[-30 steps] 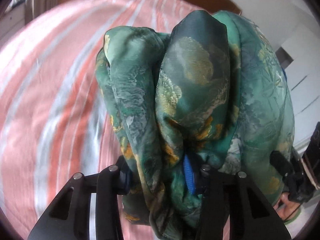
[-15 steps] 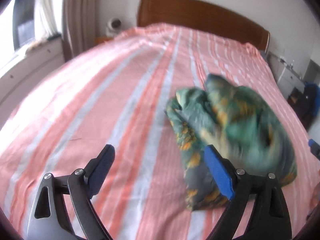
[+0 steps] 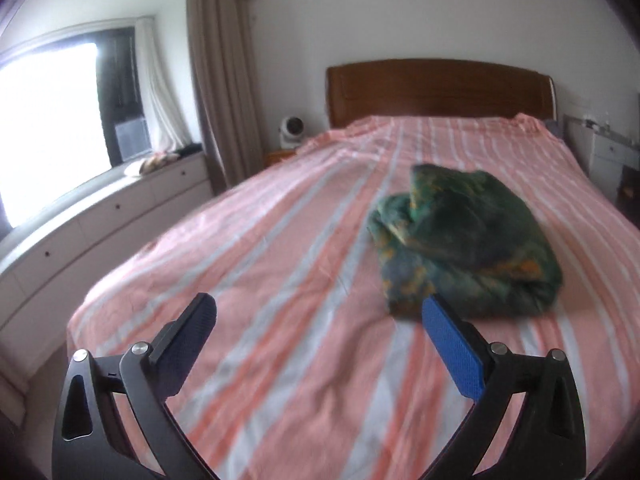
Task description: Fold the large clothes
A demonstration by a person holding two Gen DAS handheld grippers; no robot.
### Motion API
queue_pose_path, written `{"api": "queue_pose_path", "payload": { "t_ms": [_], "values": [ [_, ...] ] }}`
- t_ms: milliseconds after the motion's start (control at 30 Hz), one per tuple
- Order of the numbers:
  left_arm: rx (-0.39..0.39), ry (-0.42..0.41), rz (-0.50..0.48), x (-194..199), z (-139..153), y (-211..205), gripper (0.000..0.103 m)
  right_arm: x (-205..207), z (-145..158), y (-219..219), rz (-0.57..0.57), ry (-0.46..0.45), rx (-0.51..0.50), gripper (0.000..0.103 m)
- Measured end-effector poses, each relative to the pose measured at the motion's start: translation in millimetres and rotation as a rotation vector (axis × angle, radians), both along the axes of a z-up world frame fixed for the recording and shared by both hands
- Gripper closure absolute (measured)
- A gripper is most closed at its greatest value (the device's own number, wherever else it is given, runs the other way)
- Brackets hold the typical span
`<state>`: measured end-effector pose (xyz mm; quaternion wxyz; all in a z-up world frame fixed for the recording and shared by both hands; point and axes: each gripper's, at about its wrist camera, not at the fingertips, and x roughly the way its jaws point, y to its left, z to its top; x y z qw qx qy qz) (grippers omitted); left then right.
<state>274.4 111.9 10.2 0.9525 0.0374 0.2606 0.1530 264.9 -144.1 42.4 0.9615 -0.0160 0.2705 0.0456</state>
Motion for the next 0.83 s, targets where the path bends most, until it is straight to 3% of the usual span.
{"api": "queue_pose_path", "payload": {
  "t_ms": [67,233,300,567,733,833],
  "values": [
    [-0.017,0.065,-0.004,-18,-5,-10,0.0,-18,-6,-5,-0.004,0.027,0.021,0.0],
    [-0.069,0.128,-0.113,-63,-13,-33,0.0,-61,-21,-10,-0.069,0.104,0.034,0.0],
    [-0.07,0.146,-0.134,-65,-16,-42,0.0,-79,-21,-5,-0.068,0.114,0.026,0.0],
    [-0.029,0.144,-0.177,-88,-8,-60,0.0,-98,-8,12,-0.049,0.082,-0.04,0.0],
    [-0.072,0.154,-0.183,-90,-10,-57,0.0,-101,-7,15,-0.042,0.073,-0.037,0.0],
    [-0.056,0.139,-0.173,-91,-9,-58,0.0,-102,-8,17,-0.036,0.075,-0.038,0.0]
  ]
}}
